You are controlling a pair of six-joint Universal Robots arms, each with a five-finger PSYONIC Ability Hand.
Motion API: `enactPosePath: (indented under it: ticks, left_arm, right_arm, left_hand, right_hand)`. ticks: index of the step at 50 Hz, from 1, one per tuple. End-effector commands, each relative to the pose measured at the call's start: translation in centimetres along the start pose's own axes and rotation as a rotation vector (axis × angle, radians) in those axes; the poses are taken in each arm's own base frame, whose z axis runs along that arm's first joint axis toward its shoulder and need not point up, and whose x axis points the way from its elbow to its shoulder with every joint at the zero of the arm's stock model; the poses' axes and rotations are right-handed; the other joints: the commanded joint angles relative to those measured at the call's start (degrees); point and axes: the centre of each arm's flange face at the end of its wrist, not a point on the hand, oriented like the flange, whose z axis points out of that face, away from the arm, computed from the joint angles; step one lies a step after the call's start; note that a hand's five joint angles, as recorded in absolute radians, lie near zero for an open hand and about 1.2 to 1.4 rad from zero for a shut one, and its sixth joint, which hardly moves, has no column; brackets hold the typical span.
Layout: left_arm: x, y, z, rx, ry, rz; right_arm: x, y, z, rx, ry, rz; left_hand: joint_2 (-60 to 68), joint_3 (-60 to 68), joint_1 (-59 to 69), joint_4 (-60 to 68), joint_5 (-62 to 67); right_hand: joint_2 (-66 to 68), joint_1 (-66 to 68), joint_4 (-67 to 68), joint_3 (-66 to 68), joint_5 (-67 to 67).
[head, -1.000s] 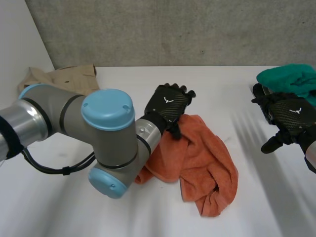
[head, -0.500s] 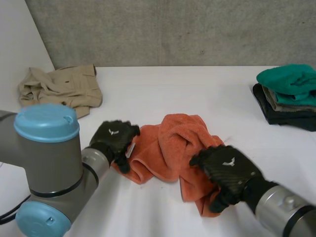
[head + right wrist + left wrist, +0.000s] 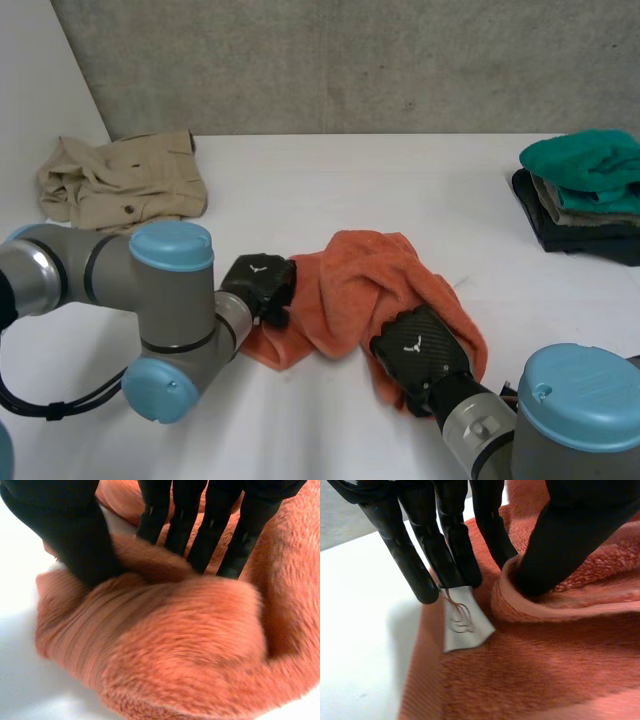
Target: Fold the laundry.
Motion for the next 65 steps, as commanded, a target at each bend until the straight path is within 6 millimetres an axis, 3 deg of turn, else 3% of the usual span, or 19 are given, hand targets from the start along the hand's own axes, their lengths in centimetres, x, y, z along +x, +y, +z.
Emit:
enactPosePath:
  ticks: [1,4,5,11,16,20,23,28,31,33,38,39,43,46,53,56,60,64,65]
  left_arm:
    - [-0.2,-1.1,0.1,0.051,-0.129,0.035]
    - [0.2,-2.3,-0.6,0.086,-0.133,0.041]
    - [-0.1,-4.6,-1.8,0.145,-0.139,0.035]
    - [-1.4,-10.8,-6.6,0.318,-0.164,0.017]
    - [-2.8,-14.3,-10.6,0.436,-0.160,0.014]
    - [-2.8,-13.0,-11.0,0.396,-0.135,0.059]
    - [-2.8,-11.9,-10.7,0.360,-0.141,0.126]
    - [-2.7,-9.0,-7.3,0.266,-0.156,0.304]
    - [-3.4,-10.0,-5.4,0.323,-0.194,0.347]
    - [-3.8,-12.5,-4.0,0.444,-0.237,0.367]
    - [-4.9,-21.3,-3.5,0.824,-0.351,0.347]
    - [-5.5,-24.4,-4.2,0.954,-0.397,0.332]
    - [-6.1,-29.8,-7.0,1.211,-0.461,0.263]
    - [-6.6,-31.1,-8.2,1.260,-0.496,0.242]
    - [-6.4,-29.0,-9.3,1.143,-0.489,0.232]
    - [-6.1,-26.4,-9.7,1.038,-0.466,0.243]
    - [-5.3,-21.2,-9.0,0.867,-0.416,0.261]
    - [-4.5,-15.2,-8.7,0.687,-0.359,0.283]
    - [-4.3,-13.7,-8.6,0.644,-0.346,0.288]
  right_arm:
    - [1.4,-0.6,0.9,0.039,0.094,-0.056]
    - [2.6,-2.0,0.5,0.061,0.127,-0.051]
    - [3.4,-2.7,0.3,0.075,0.148,-0.045]
    - [12.7,-6.8,-2.6,0.067,0.323,-0.002]
    - [15.8,-8.0,-3.7,-0.006,0.227,0.052]
    - [18.3,-7.9,-4.3,-0.079,0.189,0.102]
    - [19.7,-5.9,-2.7,-0.165,0.151,0.153]
    - [20.8,-4.4,0.2,-0.195,0.147,0.163]
    - [22.1,-4.1,2.4,-0.155,0.201,0.153]
    - [22.5,-4.6,3.8,-0.102,0.247,0.142]
    - [25.1,-11.7,6.5,0.319,0.523,0.082]
    - [25.7,-12.7,6.4,0.383,0.571,0.076]
    - [28.2,-17.0,5.1,0.663,0.759,0.000]
    - [28.8,-19.1,3.9,0.789,0.812,-0.058]
    - [27.1,-18.8,4.5,0.813,0.631,-0.141]
    - [26.2,-17.6,5.1,0.766,0.562,-0.136]
    - [23.7,-15.0,6.0,0.650,0.406,-0.108]
    - [21.6,-11.0,6.7,0.514,0.220,-0.074]
    - [20.9,-8.8,6.8,0.453,0.149,-0.067]
  left_hand:
    - [14.78,15.46,15.75,14.97,15.78]
    - [14.78,15.46,15.75,14.97,15.78]
    - [14.78,15.46,15.75,14.97,15.78]
    - [14.78,15.46,15.75,14.97,15.78]
    - [14.78,15.46,15.75,14.97,15.78]
    - [14.78,15.46,15.75,14.97,15.78]
    - [14.78,15.46,15.75,14.97,15.78]
    - [14.78,15.46,15.75,14.97,15.78]
    - [14.78,15.46,15.75,14.97,15.78]
    - [14.78,15.46,15.75,14.97,15.78]
    - [14.78,15.46,15.75,14.97,15.78]
    - [14.78,15.46,15.75,14.97,15.78]
    - [14.78,15.46,15.75,14.97,15.78]
    - [14.78,15.46,15.75,14.97,15.78]
    - [14.78,15.46,15.75,14.97,15.78]
    - [14.78,15.46,15.75,14.97,15.78]
    - [14.78,15.46,15.75,14.97,15.78]
    - [14.78,15.46,15.75,14.97,15.78]
    - [14.78,15.46,15.75,14.97,15.78]
  right_hand:
    - [17.89,19.60,19.16,19.33,20.06]
    - [17.89,19.60,19.16,19.33,20.06]
    - [17.89,19.60,19.16,19.33,20.06]
    - [17.89,19.60,19.16,19.33,20.06]
    - [17.89,19.60,19.16,19.33,20.06]
    - [17.89,19.60,19.16,19.33,20.06]
    - [17.89,19.60,19.16,19.33,20.06]
    - [17.89,19.60,19.16,19.33,20.06]
    - [17.89,19.60,19.16,19.33,20.06]
    - [17.89,19.60,19.16,19.33,20.06]
    - [17.89,19.60,19.16,19.33,20.06]
    - [17.89,19.60,19.16,19.33,20.06]
    - [17.89,19.60,19.16,19.33,20.06]
    - [17.89,19.60,19.16,19.33,20.06]
    - [17.89,19.60,19.16,19.33,20.06]
    - [17.89,19.60,19.16,19.33,20.06]
    - [17.89,19.60,19.16,19.33,20.06]
    - [17.89,19.60,19.16,19.33,20.06]
    - [17.89,19.60,19.16,19.33,20.06]
